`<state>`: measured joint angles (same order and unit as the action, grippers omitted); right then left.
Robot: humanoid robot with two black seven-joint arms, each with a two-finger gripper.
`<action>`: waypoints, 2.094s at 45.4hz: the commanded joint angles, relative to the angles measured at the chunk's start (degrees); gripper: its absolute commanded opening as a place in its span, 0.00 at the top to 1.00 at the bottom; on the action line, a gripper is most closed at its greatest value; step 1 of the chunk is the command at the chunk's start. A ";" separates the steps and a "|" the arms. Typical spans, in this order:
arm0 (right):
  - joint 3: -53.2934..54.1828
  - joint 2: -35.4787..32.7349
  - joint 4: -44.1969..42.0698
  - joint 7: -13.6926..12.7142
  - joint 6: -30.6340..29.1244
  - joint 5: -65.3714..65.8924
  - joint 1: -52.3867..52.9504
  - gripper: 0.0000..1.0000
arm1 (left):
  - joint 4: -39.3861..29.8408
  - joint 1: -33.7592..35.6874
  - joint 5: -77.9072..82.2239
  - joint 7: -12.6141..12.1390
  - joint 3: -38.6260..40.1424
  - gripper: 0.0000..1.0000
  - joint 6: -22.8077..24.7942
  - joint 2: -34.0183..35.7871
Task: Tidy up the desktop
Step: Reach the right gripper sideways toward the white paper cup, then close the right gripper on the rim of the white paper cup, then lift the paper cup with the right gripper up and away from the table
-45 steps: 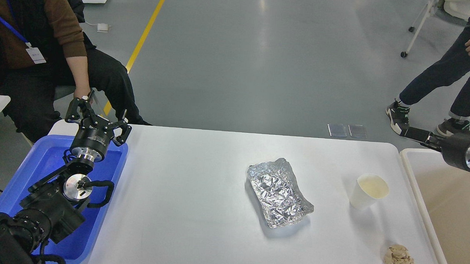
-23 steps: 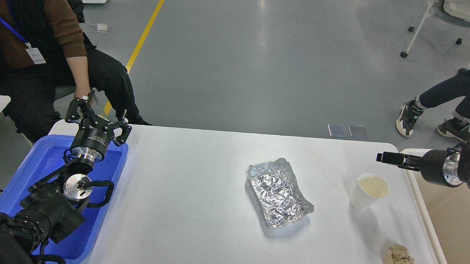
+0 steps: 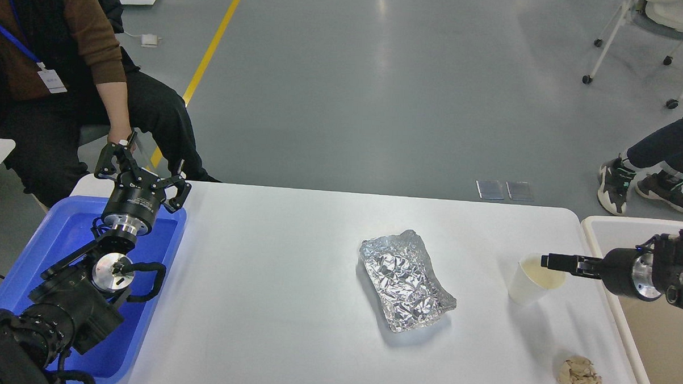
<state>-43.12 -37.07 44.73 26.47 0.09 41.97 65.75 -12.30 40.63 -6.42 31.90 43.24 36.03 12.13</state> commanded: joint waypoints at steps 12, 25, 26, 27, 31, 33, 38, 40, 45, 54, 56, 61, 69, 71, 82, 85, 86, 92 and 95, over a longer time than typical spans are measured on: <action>0.41 1.74 -3.07 -0.10 1.85 -0.92 -4.23 0.07 | 0.00 0.07 0.00 0.00 0.00 0.00 0.00 0.00; 2.34 2.97 -5.61 -0.11 1.94 -3.56 -6.86 0.14 | 0.00 -0.02 0.00 0.00 0.00 0.00 0.00 0.00; 2.34 3.40 -6.14 -0.11 1.94 -3.64 -7.13 0.16 | 0.00 -0.02 0.00 0.00 0.00 0.00 0.00 0.00; 2.34 3.84 -6.84 -0.11 1.94 -3.82 -7.39 0.18 | 0.00 -0.02 0.00 0.00 0.00 0.00 0.00 0.00; 2.25 5.87 -9.48 -0.02 1.94 -4.52 -8.79 0.23 | 0.00 0.07 0.00 0.00 0.00 0.00 0.00 0.00; 2.25 6.40 -10.27 -0.02 1.94 -4.61 -9.32 0.30 | 0.00 0.07 0.00 0.00 0.00 0.00 0.00 0.00; 2.08 6.49 -10.63 0.07 1.94 -4.61 -9.59 0.69 | 0.00 -0.02 0.00 0.00 0.00 0.00 0.00 0.00; 2.08 6.49 -10.71 0.07 1.94 -4.61 -9.59 0.84 | 0.00 -0.02 0.00 0.00 0.00 0.00 0.00 0.00; 2.16 6.40 -10.72 0.33 1.94 -4.61 -9.59 1.00 | 0.00 0.07 0.00 0.00 0.00 0.00 0.00 0.00; 2.43 5.87 -10.80 0.33 1.94 -4.79 -9.33 1.00 | 0.00 0.07 0.00 0.00 0.00 0.00 0.00 0.00; 2.43 5.78 -10.80 0.33 1.94 -5.14 -9.33 1.00 | 0.00 -0.02 0.00 0.00 0.00 0.00 0.00 0.00; 2.43 5.43 -10.80 0.86 1.94 -8.30 -9.06 1.00 | 0.00 0.07 0.00 0.00 0.00 0.00 0.00 0.00; 2.95 4.47 -10.10 4.28 1.94 -9.62 -8.19 1.00 | 0.00 -0.02 0.00 0.00 0.00 0.00 0.00 0.00; 4.09 3.68 -9.84 5.25 1.67 -9.88 -7.92 1.00 | 0.00 0.07 0.00 0.00 0.00 0.00 0.00 0.00; 14.64 -5.55 4.30 6.57 0.00 -10.59 -2.04 1.00 | 0.00 0.07 0.00 0.00 0.00 0.00 0.00 0.00; 14.82 -7.48 9.13 6.22 0.18 -10.76 2.17 1.00 | 0.00 -0.02 0.00 0.00 0.00 0.00 0.00 0.00; 14.82 -8.01 10.63 6.14 0.26 -10.85 3.58 1.00 | 0.00 0.07 0.00 0.00 0.00 0.00 0.00 0.00; 14.12 -11.18 16.52 5.87 0.27 -15.33 11.05 1.00 | 0.00 0.07 0.00 0.00 0.00 0.00 0.00 0.00; 13.94 -11.97 18.02 5.87 0.09 -17.35 14.04 1.00 | 0.00 0.07 0.00 0.00 0.00 0.00 0.00 0.00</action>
<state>-30.46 -43.53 52.48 32.24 0.53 29.86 68.85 -12.30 40.65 -6.42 31.91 43.24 36.04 12.13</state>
